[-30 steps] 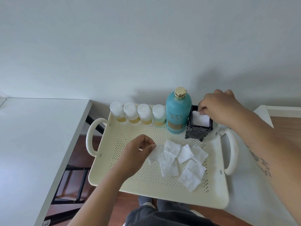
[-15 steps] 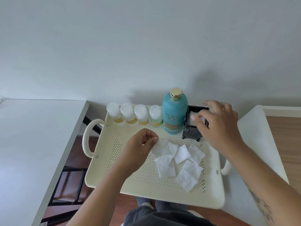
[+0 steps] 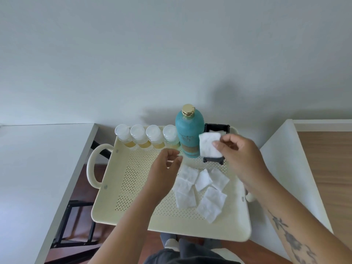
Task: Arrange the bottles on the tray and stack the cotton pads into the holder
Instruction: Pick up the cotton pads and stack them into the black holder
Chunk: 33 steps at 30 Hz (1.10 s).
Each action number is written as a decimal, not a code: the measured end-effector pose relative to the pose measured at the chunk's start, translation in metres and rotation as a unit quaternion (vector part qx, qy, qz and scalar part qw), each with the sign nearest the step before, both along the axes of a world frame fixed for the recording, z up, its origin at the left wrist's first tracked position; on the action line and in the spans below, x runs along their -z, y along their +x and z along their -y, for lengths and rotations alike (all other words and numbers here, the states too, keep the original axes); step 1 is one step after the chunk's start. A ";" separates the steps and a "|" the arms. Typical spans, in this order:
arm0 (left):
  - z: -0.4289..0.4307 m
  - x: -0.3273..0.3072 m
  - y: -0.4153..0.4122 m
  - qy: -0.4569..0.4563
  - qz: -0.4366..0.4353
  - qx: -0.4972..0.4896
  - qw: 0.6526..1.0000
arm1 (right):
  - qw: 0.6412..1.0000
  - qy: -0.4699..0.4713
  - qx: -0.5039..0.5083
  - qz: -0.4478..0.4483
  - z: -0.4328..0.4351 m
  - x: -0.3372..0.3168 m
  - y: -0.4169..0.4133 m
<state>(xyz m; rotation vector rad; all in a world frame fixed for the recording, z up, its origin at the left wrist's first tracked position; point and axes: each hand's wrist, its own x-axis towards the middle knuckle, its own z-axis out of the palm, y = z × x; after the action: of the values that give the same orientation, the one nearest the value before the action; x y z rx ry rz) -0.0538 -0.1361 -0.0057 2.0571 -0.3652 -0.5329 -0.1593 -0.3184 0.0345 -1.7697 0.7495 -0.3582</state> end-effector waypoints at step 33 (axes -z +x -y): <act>-0.017 0.072 0.015 0.070 -0.024 0.024 0.997 | 0.889 -0.431 0.053 -0.144 -0.017 0.027 0.017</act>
<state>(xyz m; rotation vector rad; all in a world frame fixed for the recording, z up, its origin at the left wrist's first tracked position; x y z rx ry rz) -0.0387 -0.1189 -0.0776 2.1702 -0.3590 -0.6526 -0.1425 -0.3014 0.0071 -2.6687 0.9875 -0.5649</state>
